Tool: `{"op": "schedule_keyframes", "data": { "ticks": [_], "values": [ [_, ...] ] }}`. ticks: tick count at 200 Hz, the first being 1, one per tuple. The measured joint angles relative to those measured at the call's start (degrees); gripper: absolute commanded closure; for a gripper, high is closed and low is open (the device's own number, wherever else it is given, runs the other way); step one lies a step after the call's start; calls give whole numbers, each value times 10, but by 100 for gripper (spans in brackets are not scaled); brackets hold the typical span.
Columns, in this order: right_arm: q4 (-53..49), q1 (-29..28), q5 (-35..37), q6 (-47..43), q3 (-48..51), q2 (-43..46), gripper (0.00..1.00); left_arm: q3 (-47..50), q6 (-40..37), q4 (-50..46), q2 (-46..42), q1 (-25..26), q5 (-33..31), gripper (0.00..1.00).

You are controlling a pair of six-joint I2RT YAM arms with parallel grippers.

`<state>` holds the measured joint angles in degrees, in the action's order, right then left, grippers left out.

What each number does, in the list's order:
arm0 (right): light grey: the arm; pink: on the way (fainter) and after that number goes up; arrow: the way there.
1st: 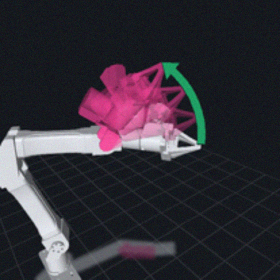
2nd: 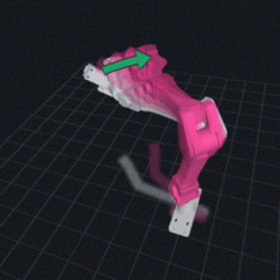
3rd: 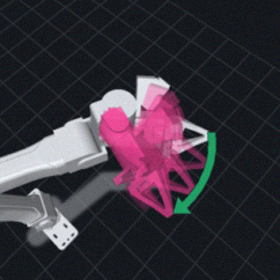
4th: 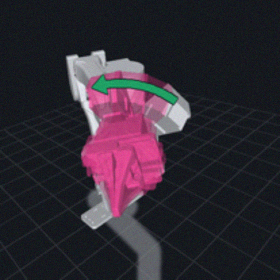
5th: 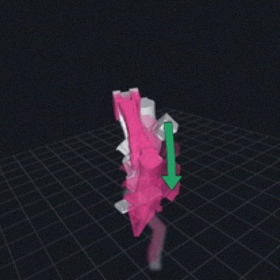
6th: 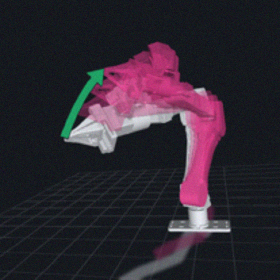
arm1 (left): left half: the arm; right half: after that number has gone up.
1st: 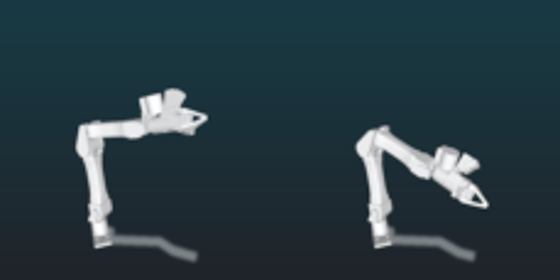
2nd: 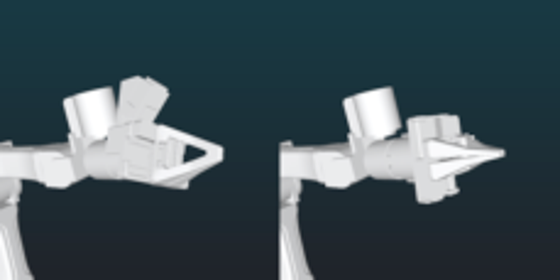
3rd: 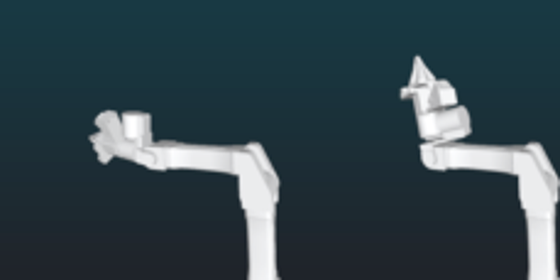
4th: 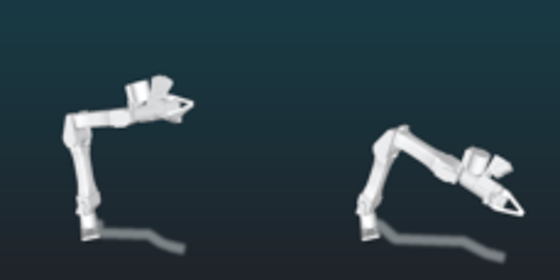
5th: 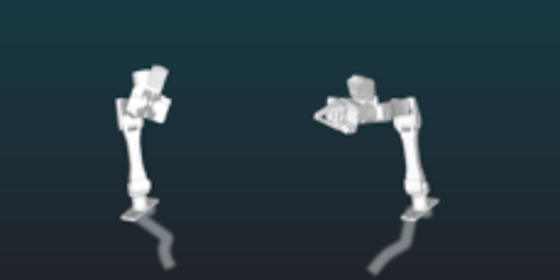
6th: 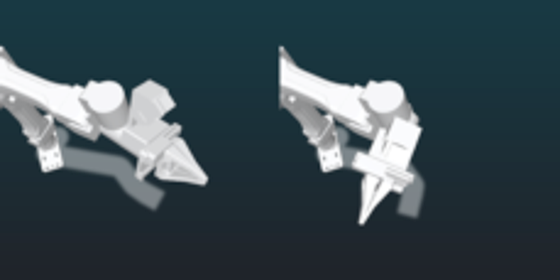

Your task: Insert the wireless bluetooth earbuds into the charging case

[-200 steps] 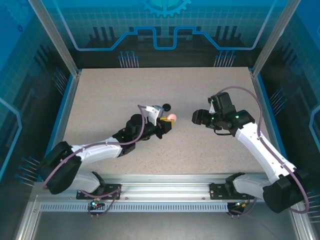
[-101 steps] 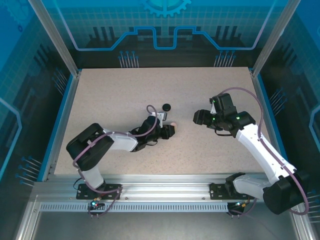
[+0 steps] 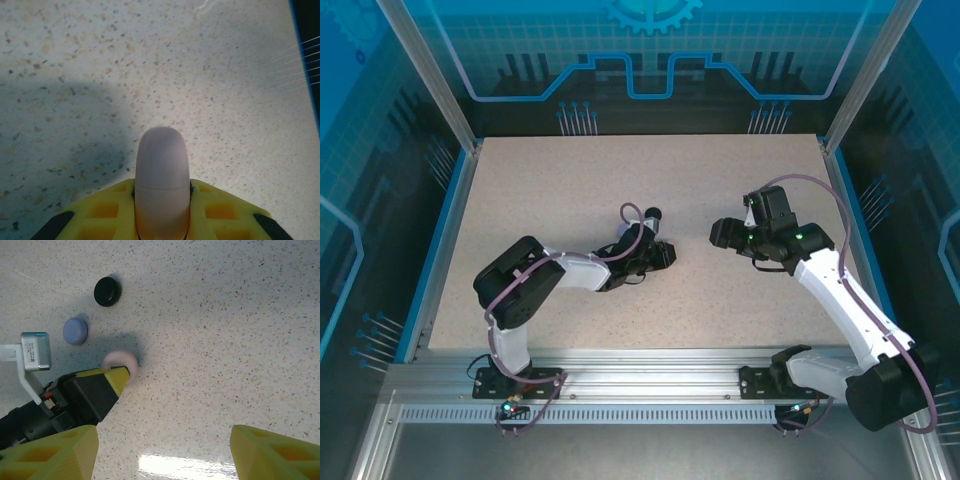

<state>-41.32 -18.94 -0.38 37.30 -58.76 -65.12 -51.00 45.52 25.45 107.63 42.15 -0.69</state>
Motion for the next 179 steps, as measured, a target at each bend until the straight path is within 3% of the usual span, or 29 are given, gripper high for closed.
{"op": "schedule_keyframes", "data": {
  "ticks": [40,99,106,134,163,179],
  "values": [
    [-9,2,0,-2,-12,3,29,-4,2,-37,3,0,-4,48],
    [-17,3,3,-7,-30,12,29,0,-25,-101,-49,-14,-30,22],
    [-18,3,3,-8,-31,12,29,7,-28,-106,-65,-18,-35,13],
    [-21,3,4,-9,-34,14,29,45,-48,-127,-140,-39,-56,2],
    [-23,4,6,-13,-34,18,26,84,-83,-158,-238,-61,-89,1],
    [-24,6,10,-18,-34,19,17,96,-115,-176,-299,-62,-114,1]
  ]
}}
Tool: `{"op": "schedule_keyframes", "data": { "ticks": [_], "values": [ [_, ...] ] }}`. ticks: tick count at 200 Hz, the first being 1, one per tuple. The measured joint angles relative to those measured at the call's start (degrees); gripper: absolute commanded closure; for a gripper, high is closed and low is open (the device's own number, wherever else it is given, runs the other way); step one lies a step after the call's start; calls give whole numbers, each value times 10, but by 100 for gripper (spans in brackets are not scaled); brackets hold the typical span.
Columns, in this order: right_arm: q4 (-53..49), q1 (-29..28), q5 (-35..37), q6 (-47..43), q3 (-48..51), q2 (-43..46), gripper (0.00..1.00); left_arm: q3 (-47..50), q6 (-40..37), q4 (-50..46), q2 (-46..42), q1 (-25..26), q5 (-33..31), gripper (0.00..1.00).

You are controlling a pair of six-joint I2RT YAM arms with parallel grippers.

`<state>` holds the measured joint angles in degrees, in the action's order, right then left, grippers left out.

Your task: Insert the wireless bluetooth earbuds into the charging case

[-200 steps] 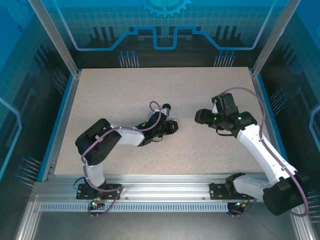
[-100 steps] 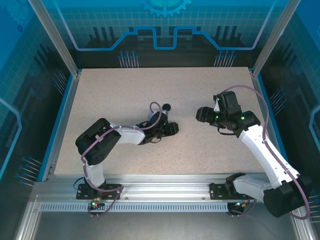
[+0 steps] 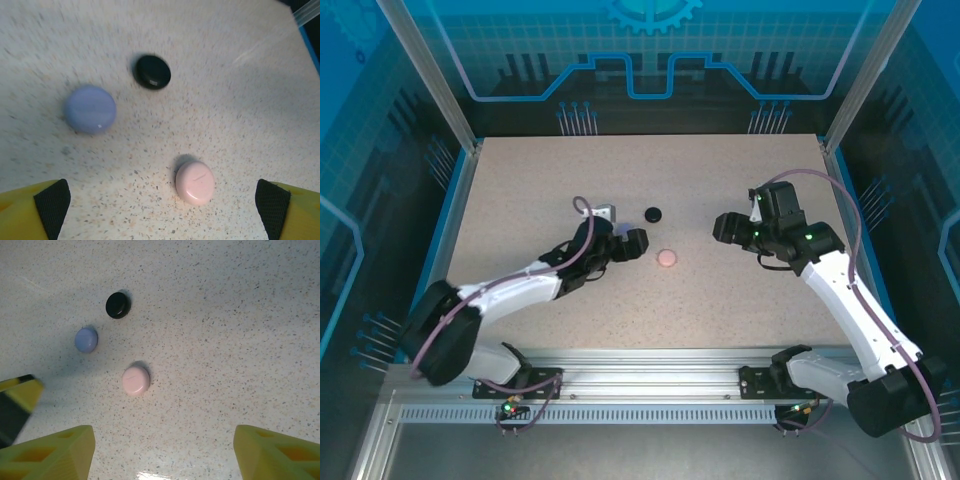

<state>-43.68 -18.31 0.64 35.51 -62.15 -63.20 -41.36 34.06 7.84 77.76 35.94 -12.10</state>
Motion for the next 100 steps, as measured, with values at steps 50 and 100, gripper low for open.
{"op": "schedule_keyframes", "data": {
  "ticks": [50,100],
  "values": [
    [-4,11,33,-24,-3,25,0,10,-130,-36,-192,-3,-83,1],
    [-6,25,84,-38,-12,38,0,59,-225,-36,-309,-29,-133,1]
  ]
}}
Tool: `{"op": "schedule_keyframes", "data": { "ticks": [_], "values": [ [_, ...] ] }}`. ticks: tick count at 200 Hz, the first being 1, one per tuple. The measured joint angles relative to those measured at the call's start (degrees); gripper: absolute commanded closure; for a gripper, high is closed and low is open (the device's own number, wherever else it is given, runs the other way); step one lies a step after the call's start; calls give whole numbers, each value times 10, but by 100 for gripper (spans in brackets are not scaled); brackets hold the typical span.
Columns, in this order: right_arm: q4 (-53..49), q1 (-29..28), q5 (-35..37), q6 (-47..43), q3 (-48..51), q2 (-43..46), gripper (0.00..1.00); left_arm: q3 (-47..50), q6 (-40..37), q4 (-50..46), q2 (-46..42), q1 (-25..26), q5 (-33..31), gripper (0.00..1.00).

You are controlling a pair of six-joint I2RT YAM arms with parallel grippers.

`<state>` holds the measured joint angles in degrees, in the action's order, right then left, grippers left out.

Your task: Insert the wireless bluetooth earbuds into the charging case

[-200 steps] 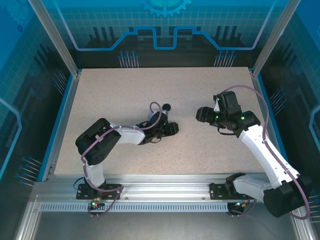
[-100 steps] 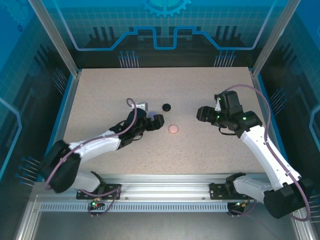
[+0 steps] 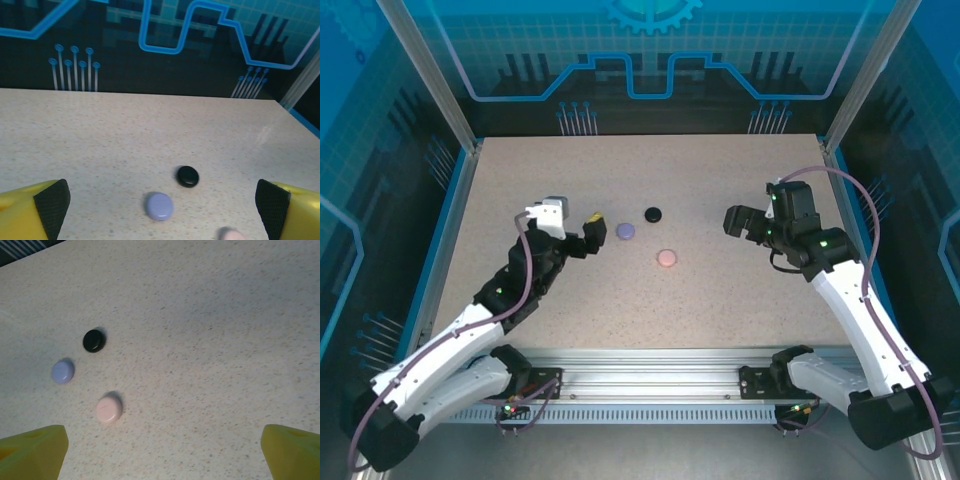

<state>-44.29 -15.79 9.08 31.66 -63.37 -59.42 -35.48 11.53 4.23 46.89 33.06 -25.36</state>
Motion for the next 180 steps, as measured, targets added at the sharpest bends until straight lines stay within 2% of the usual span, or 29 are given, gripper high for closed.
{"op": "schedule_keyframes", "data": {
  "ticks": [37,84,123,149,180],
  "values": [
    [26,1,82,-18,32,17,0,76,-47,23,-45,-23,-28,1],
    [161,12,224,-93,164,22,0,130,-99,74,-49,-89,-45,1],
    [301,62,264,-137,238,-15,0,147,-115,125,-24,-147,-42,1],
    [400,76,276,-161,275,-80,0,156,-119,165,34,-191,-27,1],
    [507,80,276,-190,300,-148,0,182,-134,238,111,-209,-2,1]
  ]
}}
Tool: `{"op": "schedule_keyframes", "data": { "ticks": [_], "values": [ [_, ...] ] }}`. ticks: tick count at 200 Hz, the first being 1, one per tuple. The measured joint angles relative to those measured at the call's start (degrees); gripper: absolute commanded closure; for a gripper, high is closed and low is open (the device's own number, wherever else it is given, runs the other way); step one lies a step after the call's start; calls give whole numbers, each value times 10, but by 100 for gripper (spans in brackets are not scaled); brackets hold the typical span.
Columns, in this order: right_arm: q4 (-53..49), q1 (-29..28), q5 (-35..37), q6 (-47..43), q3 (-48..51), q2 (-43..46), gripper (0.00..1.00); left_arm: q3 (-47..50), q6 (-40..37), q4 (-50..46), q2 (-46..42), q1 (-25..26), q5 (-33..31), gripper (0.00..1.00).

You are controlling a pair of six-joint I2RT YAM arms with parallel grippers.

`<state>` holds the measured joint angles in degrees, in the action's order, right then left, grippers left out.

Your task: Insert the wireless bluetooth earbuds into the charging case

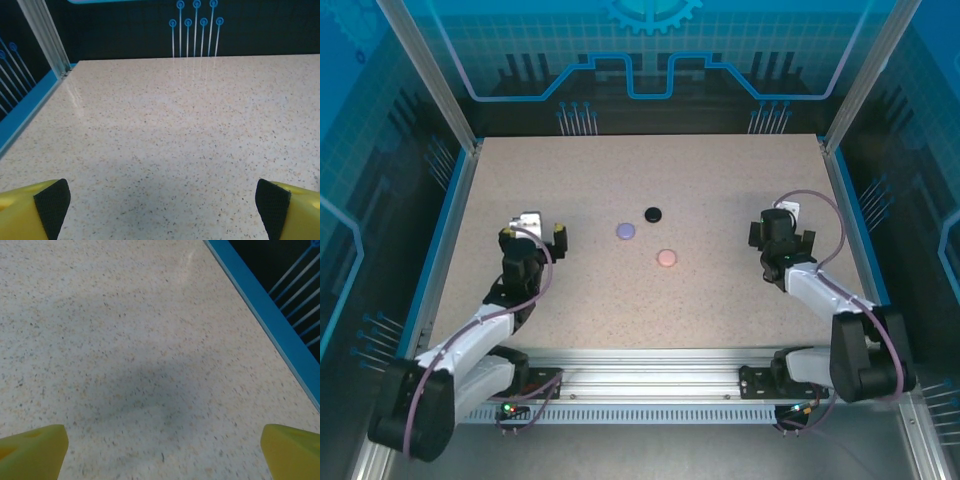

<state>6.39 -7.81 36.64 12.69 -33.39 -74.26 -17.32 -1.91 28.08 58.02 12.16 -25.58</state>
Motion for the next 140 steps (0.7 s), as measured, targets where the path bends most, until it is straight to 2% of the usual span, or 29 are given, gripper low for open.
{"op": "schedule_keyframes", "data": {
  "ticks": [45,97,111,140],
  "values": [
    [186,4,-43,-38,52,-69,0,24,-2,134,132,-27,51,1],
    [306,5,-151,-87,90,-85,0,24,-1,250,260,-69,106,1],
    [359,5,-172,-98,104,-101,0,19,-1,249,283,-74,120,1],
    [362,15,-209,-102,108,-116,0,-11,0,229,288,-81,148,1]
  ]
}}
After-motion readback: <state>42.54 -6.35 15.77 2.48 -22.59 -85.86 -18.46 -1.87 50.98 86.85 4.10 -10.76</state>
